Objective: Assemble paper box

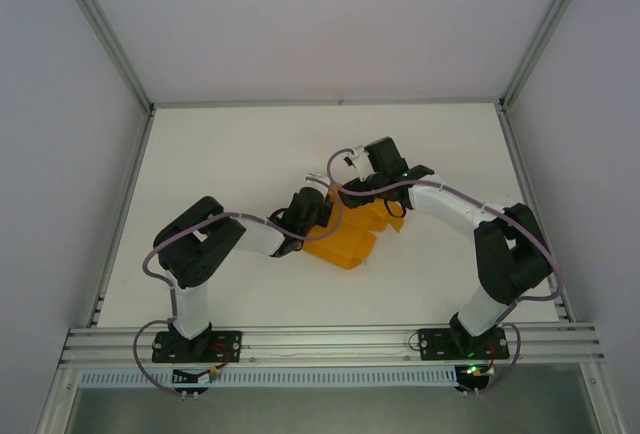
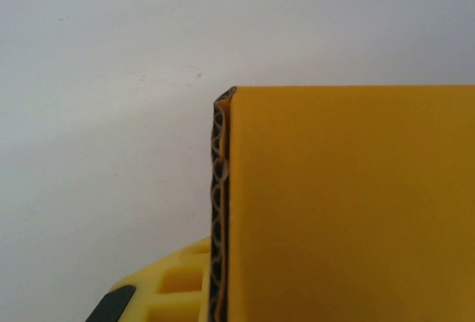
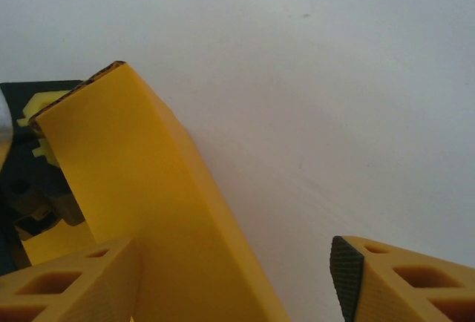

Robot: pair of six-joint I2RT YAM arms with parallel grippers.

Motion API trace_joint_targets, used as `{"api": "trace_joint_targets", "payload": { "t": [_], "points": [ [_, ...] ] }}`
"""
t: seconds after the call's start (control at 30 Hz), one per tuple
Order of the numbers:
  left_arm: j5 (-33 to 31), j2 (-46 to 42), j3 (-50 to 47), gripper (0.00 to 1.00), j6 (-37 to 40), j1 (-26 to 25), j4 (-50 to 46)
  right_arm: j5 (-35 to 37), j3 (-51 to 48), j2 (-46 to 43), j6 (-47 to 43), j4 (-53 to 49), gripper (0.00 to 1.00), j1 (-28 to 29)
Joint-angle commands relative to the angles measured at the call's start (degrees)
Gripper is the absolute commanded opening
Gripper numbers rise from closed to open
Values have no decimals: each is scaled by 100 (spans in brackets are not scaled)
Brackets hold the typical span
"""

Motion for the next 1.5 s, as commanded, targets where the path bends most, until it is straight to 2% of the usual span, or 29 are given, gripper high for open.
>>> {"api": "trace_joint_targets", "payload": {
  "t": [0.0, 0.13, 0.23, 0.37, 0.47, 0.57, 0.7, 0.93, 1.27, 1.47],
  "points": [
    [-1224, 44, 133, 0, -307, 11, -304, 618, -140, -242, 763, -455, 73, -32],
    [-873, -409, 82, 0, -619, 4, -634, 1303, -437, -1074, 1207, -444, 86, -165],
    [-865, -647, 236, 0, -818, 8, -1097, 1404, -729, -1741, 1262, -544, 100, -370],
    [-766, -798, 237, 0, -967, 13, -1195, 1519, -1141, -2224, 1203, -450, 100, -471],
    [-589, -950, 266, 0, -1034, 11, -1392, 1567, -1215, -2097, 1278, -421, 100, -569],
    [-495, -1084, 299, 0, -1146, 13, -1544, 1565, -1329, -1738, 1198, 25, 100, -591],
    [-376, -1089, 408, 0, -1274, 9, -1767, 920, -1179, -1266, 1281, 573, 100, -583],
    [-157, -1055, 476, 0, -1510, 11, -1779, 320, -1246, -997, 1734, 1730, 100, -583],
    [-749, -1207, 678, 0, -1645, 72, -2258, 1812, -1748, -1811, 1995, 46, 100, -620],
    [-616, -1358, 662, 0, -1648, 108, -2268, 1806, -1924, -1661, 2149, -134, 100, -721]
  ]
}}
